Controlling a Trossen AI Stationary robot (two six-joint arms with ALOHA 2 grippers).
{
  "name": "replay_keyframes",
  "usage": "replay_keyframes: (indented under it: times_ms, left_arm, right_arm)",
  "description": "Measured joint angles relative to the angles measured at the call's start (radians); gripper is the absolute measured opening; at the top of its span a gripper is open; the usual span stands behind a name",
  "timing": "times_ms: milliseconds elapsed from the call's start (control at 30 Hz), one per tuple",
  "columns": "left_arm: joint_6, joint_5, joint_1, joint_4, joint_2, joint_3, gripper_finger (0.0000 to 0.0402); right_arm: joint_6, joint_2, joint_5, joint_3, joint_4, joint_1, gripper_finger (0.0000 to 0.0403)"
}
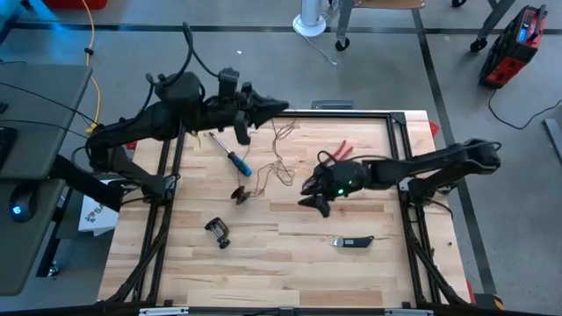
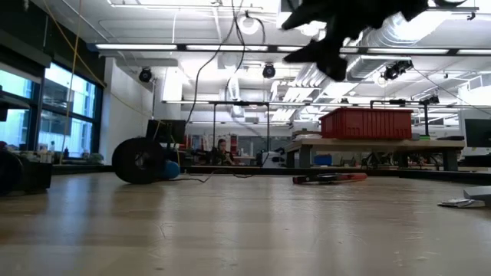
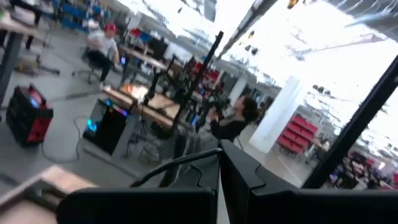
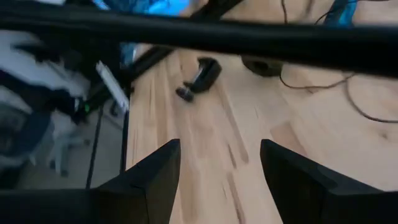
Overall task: Coil cords
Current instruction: Uncoil the black wire from the black spool
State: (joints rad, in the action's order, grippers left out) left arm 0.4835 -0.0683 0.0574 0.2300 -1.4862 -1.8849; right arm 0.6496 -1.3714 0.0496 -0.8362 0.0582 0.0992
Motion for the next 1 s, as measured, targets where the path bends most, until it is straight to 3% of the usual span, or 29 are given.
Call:
replay_keyframes:
  times_ms: [200, 367, 533, 700, 867, 1000]
  left_arm:
    - [-0.007, 0.023, 0.024, 0.004, -0.04, -0.067, 0.0]
    - [-0.016, 0.015, 0.034, -0.002, -0.046, -0.07, 0.0]
    - [-0.015, 0.012, 0.036, -0.005, -0.046, -0.07, 0.0]
    - [-0.015, 0.013, 0.036, -0.011, -0.046, -0.07, 0.0]
    - [-0.008, 0.013, 0.036, -0.003, -0.044, -0.07, 0.0]
    - [-0.015, 0.013, 0.036, 0.014, -0.035, -0.07, 0.0]
  right_arm:
    - [0.058, -0.19, -0.173, 0.0, 0.254, 0.001, 0.0216]
    - [0.1, -0.355, -0.207, -0.053, 0.388, 0.007, 0.0216]
    - [0.095, -0.481, -0.349, -0.142, 0.39, 0.026, 0.0216]
    - [0.034, -0.585, -0.361, -0.275, 0.392, 0.025, 0.0216]
    - [-0.016, -0.628, -0.394, -0.397, 0.221, 0.019, 0.021]
    - [-0.065, -0.628, -0.48, -0.429, 0.137, 0.019, 0.0193]
